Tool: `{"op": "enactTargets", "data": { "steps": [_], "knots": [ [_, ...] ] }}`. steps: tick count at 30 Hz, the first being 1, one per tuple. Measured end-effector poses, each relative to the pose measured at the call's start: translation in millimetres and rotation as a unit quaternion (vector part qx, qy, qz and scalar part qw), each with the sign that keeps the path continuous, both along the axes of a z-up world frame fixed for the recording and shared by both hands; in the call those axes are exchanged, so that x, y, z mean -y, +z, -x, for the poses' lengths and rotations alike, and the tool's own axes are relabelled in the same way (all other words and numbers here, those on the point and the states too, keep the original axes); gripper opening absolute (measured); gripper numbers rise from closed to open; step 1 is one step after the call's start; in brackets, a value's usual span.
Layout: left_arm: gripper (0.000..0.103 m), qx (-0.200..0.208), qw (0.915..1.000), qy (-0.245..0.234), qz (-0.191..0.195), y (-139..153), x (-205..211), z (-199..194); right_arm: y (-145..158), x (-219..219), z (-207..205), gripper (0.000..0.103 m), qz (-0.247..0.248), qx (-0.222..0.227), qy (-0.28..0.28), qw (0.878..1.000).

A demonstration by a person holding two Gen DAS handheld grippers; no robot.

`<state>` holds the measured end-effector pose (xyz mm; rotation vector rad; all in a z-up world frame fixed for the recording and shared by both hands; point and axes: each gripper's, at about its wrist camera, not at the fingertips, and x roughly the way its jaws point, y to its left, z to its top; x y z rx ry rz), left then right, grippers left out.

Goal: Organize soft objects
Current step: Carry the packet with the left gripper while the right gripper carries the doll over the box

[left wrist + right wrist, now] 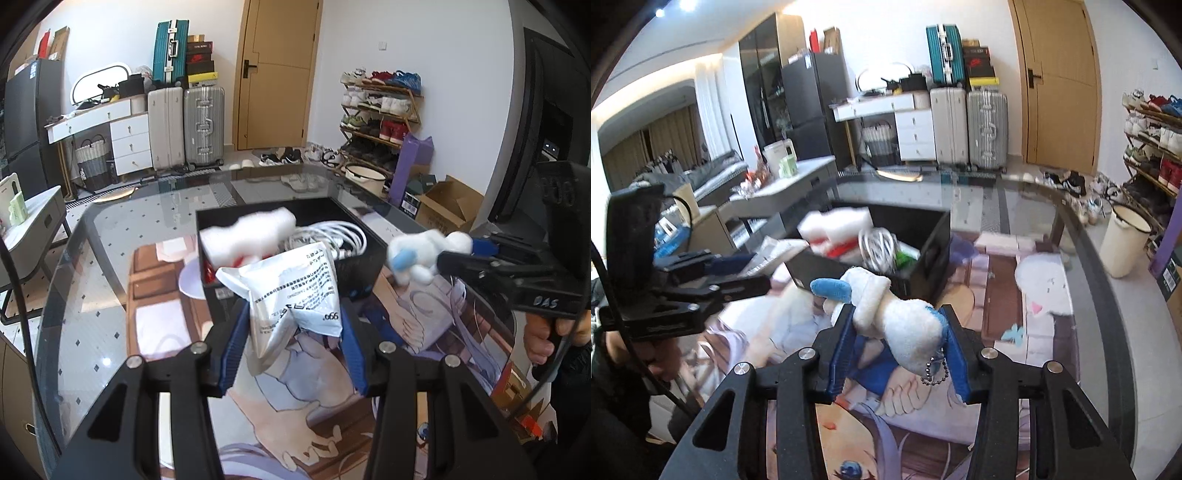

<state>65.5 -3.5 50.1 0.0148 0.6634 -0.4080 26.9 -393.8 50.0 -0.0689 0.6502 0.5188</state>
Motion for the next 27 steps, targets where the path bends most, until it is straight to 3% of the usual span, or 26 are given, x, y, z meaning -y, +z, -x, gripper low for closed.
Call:
{"op": "enactTargets", "data": {
  "steps": [11,20,27],
  "knots": [
    [0.047,0.023,0.9995,0.01,-0.016,11.2,5.4,-33.7,30.3,-15.7,-23.8,0.045,0.004,0.049,-0.033,0.998],
    [0.047,0.014,0.9996,0.015,-0.021,0.4,14.3,-68.0,16.0,-44.4,-79.4,0.045,0.029,0.041,-0.057,0.997],
    [0.047,0.016,0.9993,0.025,-0.022,-0.3,11.3,-77.5,0.3,-70.1,-108.0,0.045,0.083,0.039,-0.059,0.994]
  ]
}}
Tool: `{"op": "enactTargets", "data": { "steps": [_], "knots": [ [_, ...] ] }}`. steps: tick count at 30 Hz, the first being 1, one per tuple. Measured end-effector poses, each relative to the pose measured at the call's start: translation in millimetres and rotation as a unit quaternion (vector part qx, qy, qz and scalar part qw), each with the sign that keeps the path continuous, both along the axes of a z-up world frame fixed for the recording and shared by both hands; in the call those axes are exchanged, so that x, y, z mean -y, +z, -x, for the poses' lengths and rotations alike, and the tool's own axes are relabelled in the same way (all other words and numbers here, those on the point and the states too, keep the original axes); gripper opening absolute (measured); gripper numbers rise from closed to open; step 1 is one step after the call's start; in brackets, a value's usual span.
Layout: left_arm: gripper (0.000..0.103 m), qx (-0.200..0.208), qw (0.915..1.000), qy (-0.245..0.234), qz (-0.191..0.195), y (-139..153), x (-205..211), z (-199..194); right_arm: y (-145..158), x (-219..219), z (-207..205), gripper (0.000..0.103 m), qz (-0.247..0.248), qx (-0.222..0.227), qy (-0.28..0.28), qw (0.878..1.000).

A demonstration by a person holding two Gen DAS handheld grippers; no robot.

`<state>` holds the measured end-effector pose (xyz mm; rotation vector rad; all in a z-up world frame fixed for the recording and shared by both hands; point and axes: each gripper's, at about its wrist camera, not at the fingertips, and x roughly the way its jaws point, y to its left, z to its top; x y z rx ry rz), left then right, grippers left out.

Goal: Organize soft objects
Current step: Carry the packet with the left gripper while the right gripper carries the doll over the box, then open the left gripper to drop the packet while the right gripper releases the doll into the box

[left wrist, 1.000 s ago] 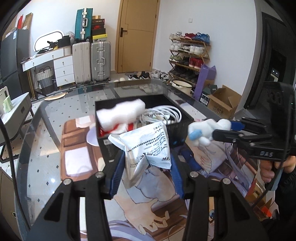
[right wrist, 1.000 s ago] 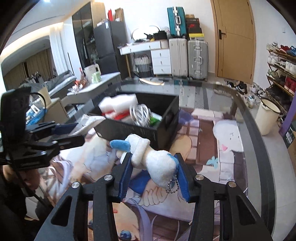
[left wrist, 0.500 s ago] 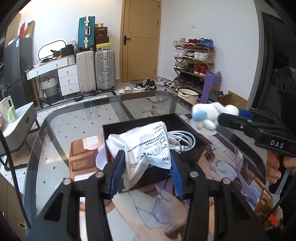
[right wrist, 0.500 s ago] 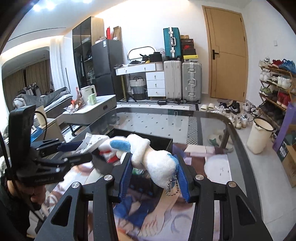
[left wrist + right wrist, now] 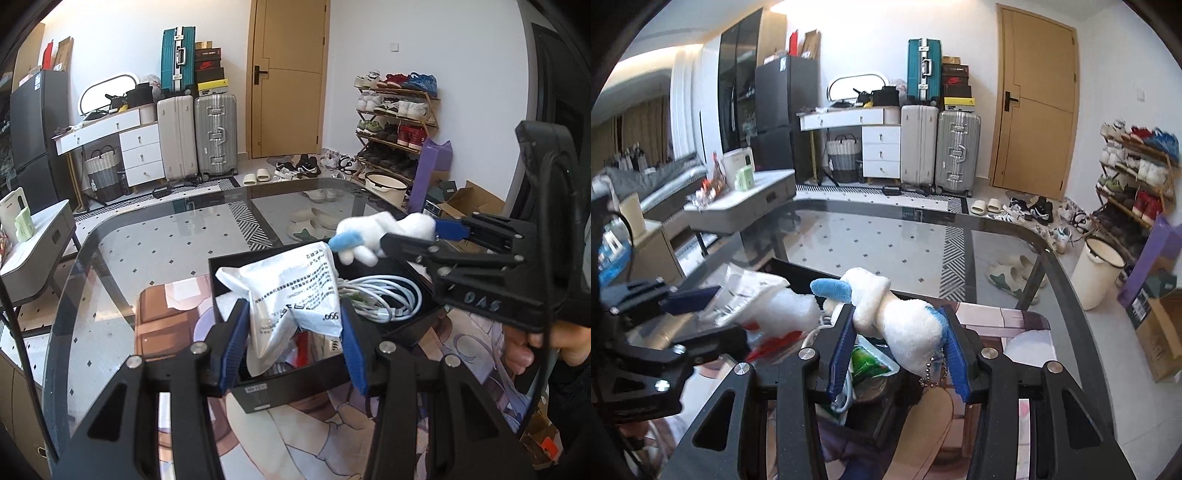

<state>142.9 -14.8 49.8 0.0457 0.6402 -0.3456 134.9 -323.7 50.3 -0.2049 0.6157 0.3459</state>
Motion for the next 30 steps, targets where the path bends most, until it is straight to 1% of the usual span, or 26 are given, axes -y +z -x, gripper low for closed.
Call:
{"op": "enactTargets", "data": {
  "steps": [3,6,11,13,15,17,19,24,27,29,30],
  "knots": [
    [0.047,0.002,1.0,0.002,0.0,-0.6,-2.2,-0.2,-7.3,-14.1,-8.3,0.045,0.022,-0.001,0.011,1.0],
    [0.047,0.002,1.0,0.006,-0.002,-0.1,-4.3,-3.0,-14.0,-25.2,-16.9,0.045,0.03,-0.011,0.021,0.999],
    [0.047,0.001,1.0,0.007,-0.003,-2.0,-3.1,-1.9,-24.6,-32.0,-34.4,0.046,0.028,-0.041,0.04,0.998],
    [0.047,0.0,1.0,0.006,-0.002,-1.6,-3.4,-0.9,-25.6,-32.9,-32.4,0.052,0.029,-0.04,0.046,0.998],
    [0.047,0.001,1.0,0.002,-0.001,0.4,-1.7,-1.3,-21.5,-30.4,-27.4,0.057,0.029,-0.027,0.043,0.998],
    [0.047,0.003,1.0,-0.004,0.0,1.9,-0.1,-1.1,-16.6,-24.5,-21.3,0.067,0.029,-0.014,0.043,0.999],
    [0.047,0.005,0.9999,-0.009,-0.001,2.4,0.9,-1.7,-12.3,-16.8,-14.0,0.072,0.031,-0.006,0.041,0.999],
    [0.047,0.0,0.9999,-0.013,-0.004,-1.3,2.5,-4.9,-6.7,-0.6,-0.8,0.073,0.034,0.001,0.029,0.999],
    [0.047,0.0,0.9998,-0.019,-0.004,-1.0,6.1,-4.2,-3.3,7.9,5.4,0.075,0.028,0.004,0.02,0.999],
    [0.049,0.002,0.9998,-0.021,-0.008,0.1,8.7,-5.4,-2.2,13.9,10.2,0.079,0.024,0.007,0.016,1.0],
    [0.051,0.001,0.9997,-0.021,-0.01,-0.3,10.5,-6.0,-2.4,16.5,12.8,0.079,0.022,0.008,0.015,1.0]
  ]
}}
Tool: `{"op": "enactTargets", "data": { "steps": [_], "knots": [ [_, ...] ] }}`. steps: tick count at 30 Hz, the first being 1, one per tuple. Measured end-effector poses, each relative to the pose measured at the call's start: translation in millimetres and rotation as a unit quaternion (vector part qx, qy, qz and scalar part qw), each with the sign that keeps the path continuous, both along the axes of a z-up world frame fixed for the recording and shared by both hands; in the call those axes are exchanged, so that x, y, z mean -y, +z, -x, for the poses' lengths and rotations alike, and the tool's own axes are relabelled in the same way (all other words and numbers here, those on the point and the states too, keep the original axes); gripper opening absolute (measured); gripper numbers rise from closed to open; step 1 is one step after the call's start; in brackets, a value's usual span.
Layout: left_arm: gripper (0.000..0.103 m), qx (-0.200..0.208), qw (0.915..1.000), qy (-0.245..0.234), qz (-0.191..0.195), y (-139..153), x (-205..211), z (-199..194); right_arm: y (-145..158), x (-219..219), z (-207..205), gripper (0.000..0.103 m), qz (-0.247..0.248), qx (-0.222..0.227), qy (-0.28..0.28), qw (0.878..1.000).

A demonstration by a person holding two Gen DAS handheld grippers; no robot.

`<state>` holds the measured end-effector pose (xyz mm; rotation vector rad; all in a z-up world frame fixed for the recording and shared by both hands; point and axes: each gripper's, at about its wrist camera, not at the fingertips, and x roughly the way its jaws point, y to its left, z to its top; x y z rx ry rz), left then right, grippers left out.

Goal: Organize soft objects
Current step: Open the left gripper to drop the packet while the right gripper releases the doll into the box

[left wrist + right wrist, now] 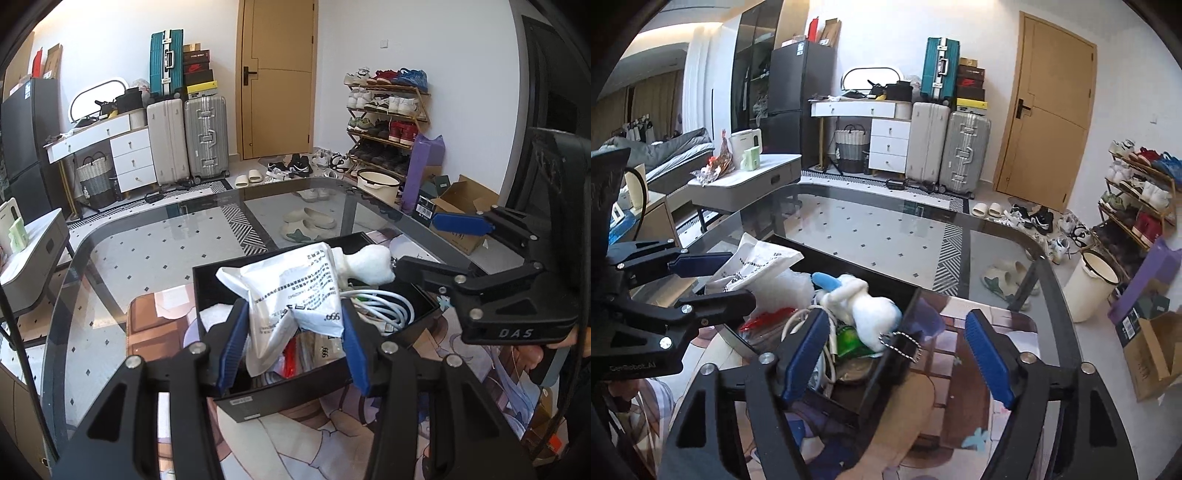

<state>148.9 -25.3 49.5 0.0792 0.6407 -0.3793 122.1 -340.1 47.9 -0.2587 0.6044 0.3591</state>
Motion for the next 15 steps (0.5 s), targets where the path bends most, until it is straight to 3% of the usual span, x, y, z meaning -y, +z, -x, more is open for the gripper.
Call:
{"op": "enactTargets", "data": {
  "steps": [3,5,8,12,15],
  "knots": [
    [0.067,-0.004,0.9999,0.012,-0.005,-1.9,2.8,-3.6,0.5,5.5,3.8,0.08,-0.003,0.0,-0.001,1.0],
    [0.068,-0.002,0.9997,0.022,0.006,-0.2,-0.7,-4.0,0.1,10.2,6.3,0.08,-0.006,-0.001,-0.003,1.0],
    [0.09,-0.003,0.999,0.033,0.029,2.8,-9.1,-1.8,0.4,16.0,14.2,0.084,-0.014,0.0,-0.004,1.0],
    [0.097,0.021,0.9975,0.047,0.048,9.7,-24.0,11.1,-0.8,24.3,26.4,0.089,-0.03,0.001,-0.002,1.0],
    [0.1,0.027,0.9964,0.059,0.054,9.6,-33.4,18.1,-3.2,25.1,32.0,0.099,-0.053,-0.005,0.007,0.999]
  ]
}}
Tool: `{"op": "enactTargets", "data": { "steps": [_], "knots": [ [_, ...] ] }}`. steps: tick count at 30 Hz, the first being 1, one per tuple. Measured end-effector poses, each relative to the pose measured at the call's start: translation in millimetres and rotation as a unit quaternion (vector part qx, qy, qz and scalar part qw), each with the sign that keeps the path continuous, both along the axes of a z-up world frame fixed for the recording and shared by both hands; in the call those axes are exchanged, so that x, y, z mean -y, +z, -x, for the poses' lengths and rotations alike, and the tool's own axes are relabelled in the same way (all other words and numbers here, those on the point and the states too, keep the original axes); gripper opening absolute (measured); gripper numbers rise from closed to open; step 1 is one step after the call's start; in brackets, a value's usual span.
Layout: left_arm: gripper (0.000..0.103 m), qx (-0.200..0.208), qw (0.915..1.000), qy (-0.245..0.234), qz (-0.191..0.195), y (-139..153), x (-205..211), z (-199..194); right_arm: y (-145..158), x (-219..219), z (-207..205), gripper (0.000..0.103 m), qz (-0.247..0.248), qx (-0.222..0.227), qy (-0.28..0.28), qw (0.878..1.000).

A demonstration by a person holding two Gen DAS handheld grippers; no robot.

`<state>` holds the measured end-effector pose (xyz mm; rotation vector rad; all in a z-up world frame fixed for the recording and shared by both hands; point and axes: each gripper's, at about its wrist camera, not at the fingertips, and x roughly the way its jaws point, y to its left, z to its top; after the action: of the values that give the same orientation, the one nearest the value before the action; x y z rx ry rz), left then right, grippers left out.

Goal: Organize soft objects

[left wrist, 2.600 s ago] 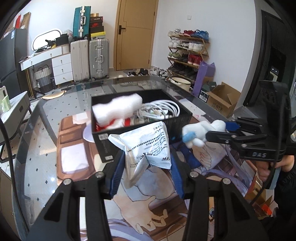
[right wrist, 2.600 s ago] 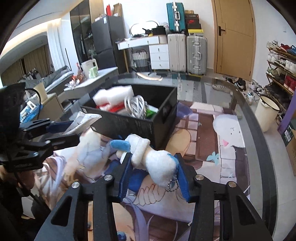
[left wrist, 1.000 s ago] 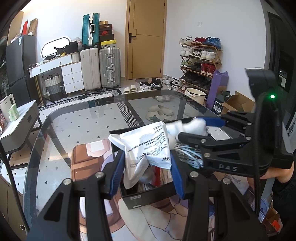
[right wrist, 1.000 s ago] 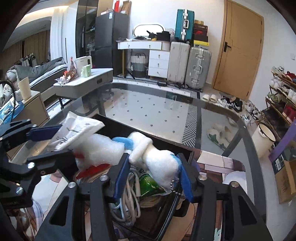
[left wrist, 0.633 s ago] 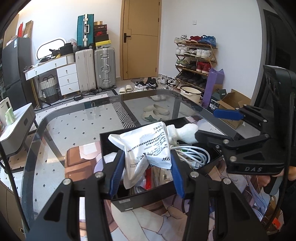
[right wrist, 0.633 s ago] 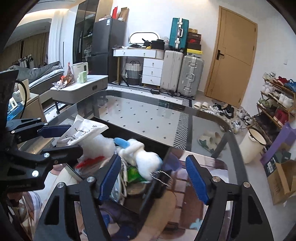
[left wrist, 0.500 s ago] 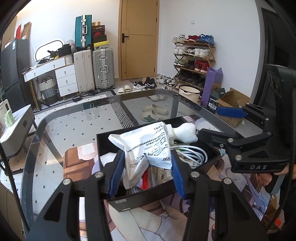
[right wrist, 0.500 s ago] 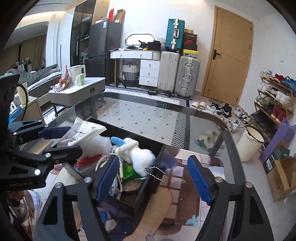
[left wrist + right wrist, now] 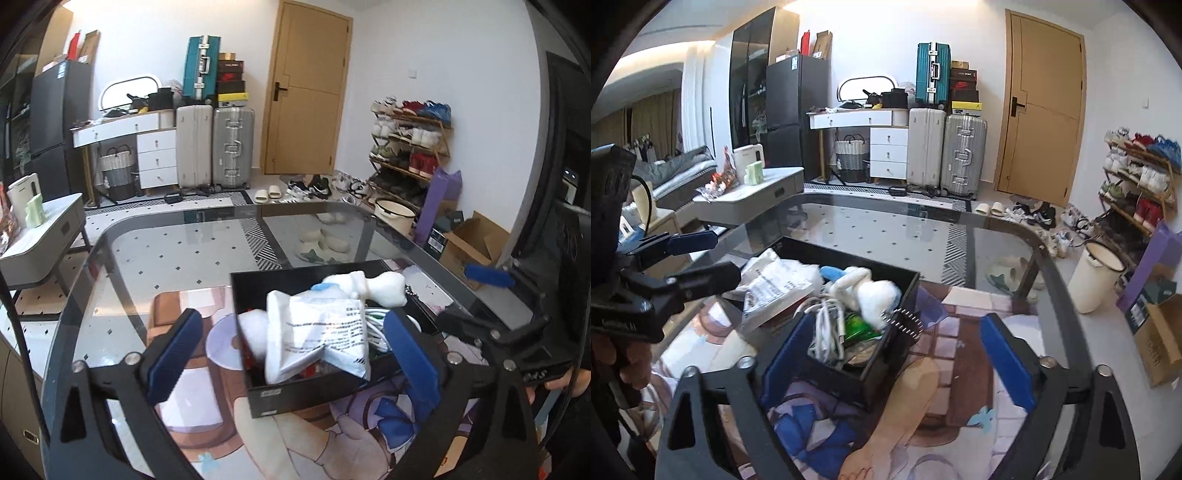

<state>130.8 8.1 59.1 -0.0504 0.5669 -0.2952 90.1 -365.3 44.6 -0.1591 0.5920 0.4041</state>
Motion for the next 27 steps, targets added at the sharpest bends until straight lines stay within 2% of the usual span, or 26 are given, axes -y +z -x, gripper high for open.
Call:
{"op": "enactTargets", "data": {
  "steps": [2,5,13,27],
  "knots": [
    [0.103,0.0,0.9999,0.011,0.002,-2.8,-5.7,4.2,-2.8,-0.6,6.5,0.102,-0.017,-0.002,0.011,1.0],
    [0.103,-0.016,0.9992,0.037,0.001,-10.8,-14.6,7.6,-7.8,-4.9,15.5,0.102,-0.027,0.0,0.018,0.999],
    [0.103,0.003,0.9976,0.068,-0.015,-25.8,-20.4,20.9,-3.9,-13.6,30.5,0.103,-0.034,0.034,0.027,0.998],
    [0.103,0.024,0.9969,0.073,-0.018,-38.6,-14.5,24.0,-9.5,-21.5,33.6,0.103,-0.033,0.059,0.026,0.997]
  ]
}}
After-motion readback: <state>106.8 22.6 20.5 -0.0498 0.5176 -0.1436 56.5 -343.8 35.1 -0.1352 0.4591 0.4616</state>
